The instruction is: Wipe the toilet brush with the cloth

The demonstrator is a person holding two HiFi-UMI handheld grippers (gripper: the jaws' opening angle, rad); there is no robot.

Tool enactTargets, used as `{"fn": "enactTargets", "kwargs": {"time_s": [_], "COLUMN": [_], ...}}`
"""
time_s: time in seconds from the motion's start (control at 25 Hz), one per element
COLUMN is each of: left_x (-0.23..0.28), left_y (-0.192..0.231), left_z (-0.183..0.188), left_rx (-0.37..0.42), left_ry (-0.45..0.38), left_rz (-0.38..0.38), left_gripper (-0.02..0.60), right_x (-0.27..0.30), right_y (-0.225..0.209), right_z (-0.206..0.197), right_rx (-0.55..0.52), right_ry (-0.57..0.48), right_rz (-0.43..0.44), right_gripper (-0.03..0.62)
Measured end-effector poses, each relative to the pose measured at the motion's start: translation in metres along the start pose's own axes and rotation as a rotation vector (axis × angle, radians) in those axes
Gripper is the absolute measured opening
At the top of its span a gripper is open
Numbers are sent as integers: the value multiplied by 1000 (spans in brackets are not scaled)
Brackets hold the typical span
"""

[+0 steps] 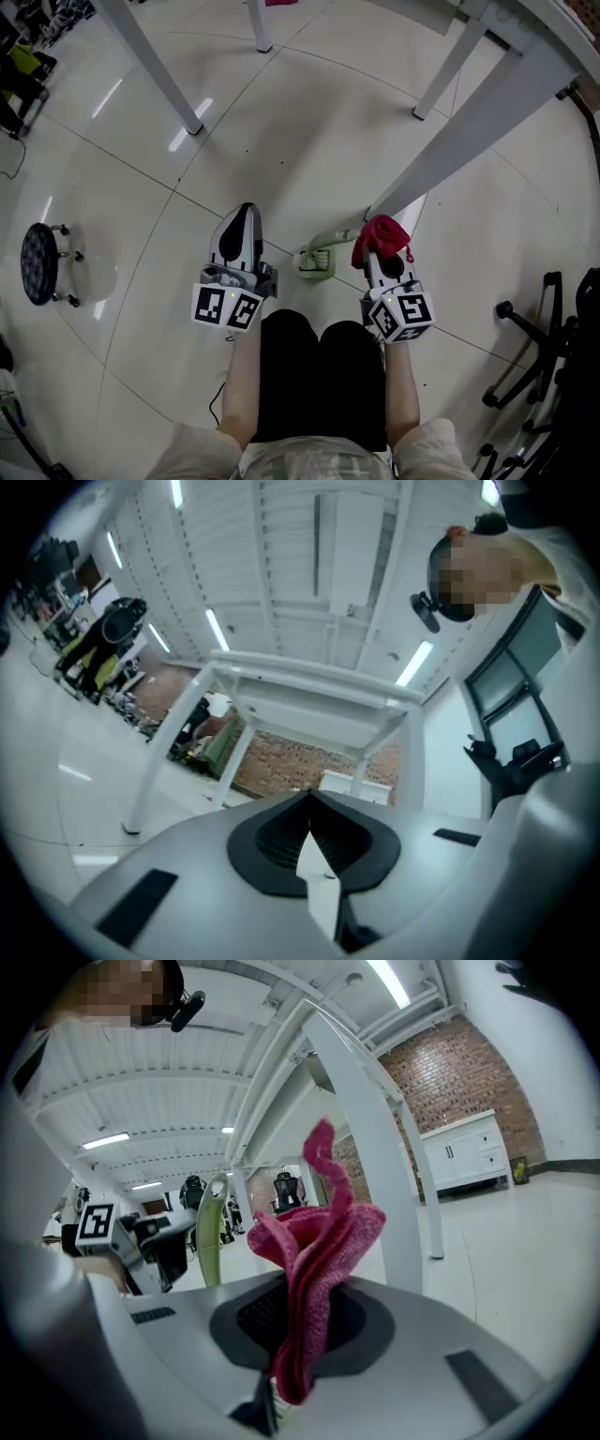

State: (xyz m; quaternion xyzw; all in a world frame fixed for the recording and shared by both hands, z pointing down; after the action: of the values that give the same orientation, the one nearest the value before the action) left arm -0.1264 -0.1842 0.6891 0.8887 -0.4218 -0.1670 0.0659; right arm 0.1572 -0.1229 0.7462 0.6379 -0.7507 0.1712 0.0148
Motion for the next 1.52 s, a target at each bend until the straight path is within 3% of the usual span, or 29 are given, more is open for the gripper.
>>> {"fn": "enactTargets", "kwargs": {"time_s": [0.08,0.2,0.36,0.52,0.84,0.96,1.16,1.4,1.52], "left_x": [-10,-15,-5,6,15,-1,-72,-185,-239], "left_y": [11,16,-4,-45,-179,-220,-283,-399,-462], "left_z": [-18,-21,36,149,456,539,590,603,608], "left_rx": [6,3,30,45,47,63,56,67,76], "left_ry": [48,56,65,84,118,91,13,-12,23], "left_rz": [65,88,92,91,59,37,42,28,6], "left_gripper": [5,5,5,5,5,5,5,5,5], "right_x": [3,3,-22,-65,-215,-275,-386,-546,-618], "right_y": [4,8,24,52,164,195,224,245,260], "right_z": [1,4,68,182,469,542,565,515,496], "right_rx": [8,3,-37,1,10,14,-22,-42,-52], "right_ry": [-11,-10,-27,-35,-34,-84,-141,-132,-113], "right_rz": [-13,-11,-46,-77,-75,-78,-72,-34,-25], "right_gripper": [32,32,32,32,32,31,31,32,32]}}
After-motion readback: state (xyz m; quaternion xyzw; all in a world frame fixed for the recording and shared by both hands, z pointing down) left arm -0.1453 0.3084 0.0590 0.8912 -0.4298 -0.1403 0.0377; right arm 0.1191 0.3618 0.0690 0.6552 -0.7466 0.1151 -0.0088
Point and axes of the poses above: the fingertips, and each gripper's own axes: x forward along the fingers, y to its left, z out of its top, the point moved 9 cm from there along -x, backward along the fingers, and after that the axes turned 8 degrees about -z, right-handed, at the moved point
